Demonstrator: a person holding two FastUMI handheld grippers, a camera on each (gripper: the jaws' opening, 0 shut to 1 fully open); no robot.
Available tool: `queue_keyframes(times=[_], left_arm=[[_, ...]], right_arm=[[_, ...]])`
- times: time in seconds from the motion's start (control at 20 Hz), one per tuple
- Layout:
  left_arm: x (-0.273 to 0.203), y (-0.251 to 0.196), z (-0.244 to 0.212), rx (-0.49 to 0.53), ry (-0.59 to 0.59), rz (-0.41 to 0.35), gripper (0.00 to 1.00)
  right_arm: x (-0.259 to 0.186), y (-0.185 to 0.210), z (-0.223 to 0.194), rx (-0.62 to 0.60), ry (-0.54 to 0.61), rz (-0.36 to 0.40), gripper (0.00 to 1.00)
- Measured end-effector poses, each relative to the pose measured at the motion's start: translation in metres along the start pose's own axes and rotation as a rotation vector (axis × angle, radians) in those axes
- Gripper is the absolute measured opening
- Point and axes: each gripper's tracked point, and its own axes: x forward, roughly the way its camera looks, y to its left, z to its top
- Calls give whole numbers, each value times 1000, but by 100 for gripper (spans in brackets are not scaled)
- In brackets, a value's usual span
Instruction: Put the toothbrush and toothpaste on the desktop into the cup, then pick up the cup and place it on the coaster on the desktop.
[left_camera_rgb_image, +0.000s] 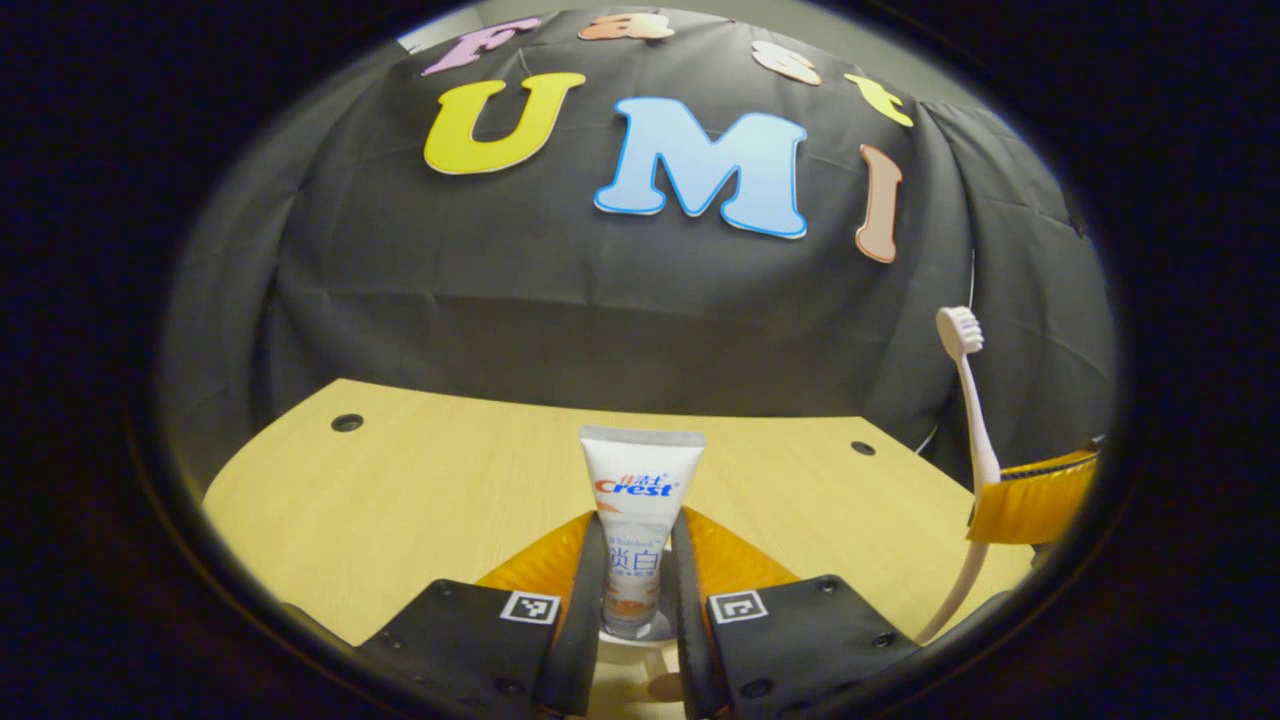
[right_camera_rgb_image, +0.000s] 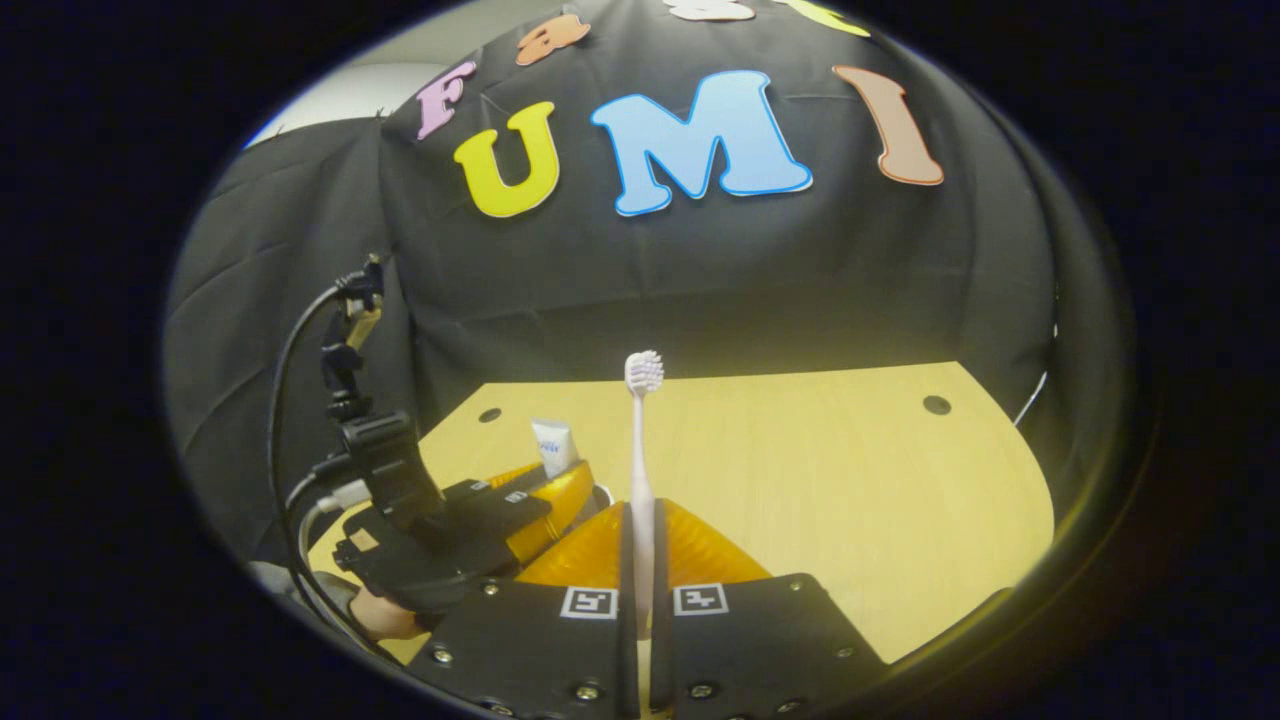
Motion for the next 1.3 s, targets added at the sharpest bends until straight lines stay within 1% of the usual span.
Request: queue_keyframes(times=[0.05, 0.15, 0.25, 0.3, 0.35, 0.4, 0.45, 0.5, 0.65, 0.75, 0.9, 1.1, 1.3], left_arm=[[-3, 0, -4, 1, 13, 2, 36], [-7, -1, -3, 18, 11, 2, 48], [-12, -5, -3, 33, 15, -9, 56], [-14, -4, -4, 37, 21, -8, 68], [-17, -2, -7, 33, 27, -11, 76], [-22, -2, -9, 24, 37, -11, 80], [-26, 0, -10, 19, 41, -9, 80], [-31, 1, -11, 15, 48, -12, 83], [-46, 6, -13, 0, 60, -8, 84], [-57, 13, -15, -8, 73, -1, 84], [-73, 19, -19, -14, 88, 1, 84], [-86, 22, -29, -21, 115, -10, 84], [-97, 21, -42, -48, 151, -36, 84]], right_arm=[[2, 0, 0, 0, -2, 5, 6], [6, 1, 2, 5, -5, 14, 6], [11, 3, 7, 16, -13, 27, 6], [13, 4, 10, 19, -19, 32, 6], [16, 5, 13, 19, -28, 36, 6], [20, 6, 17, 19, -39, 40, 6], [22, 8, 21, 20, -50, 49, 6], [25, 11, 26, 23, -62, 61, 6], [36, 20, 38, 37, -101, 98, 6], [46, 23, 45, 50, -128, 108, 6], [64, 26, 50, 74, -155, 108, 5], [90, 31, 45, 95, -164, 112, 6], [111, 30, 37, 120, -169, 76, 6]])
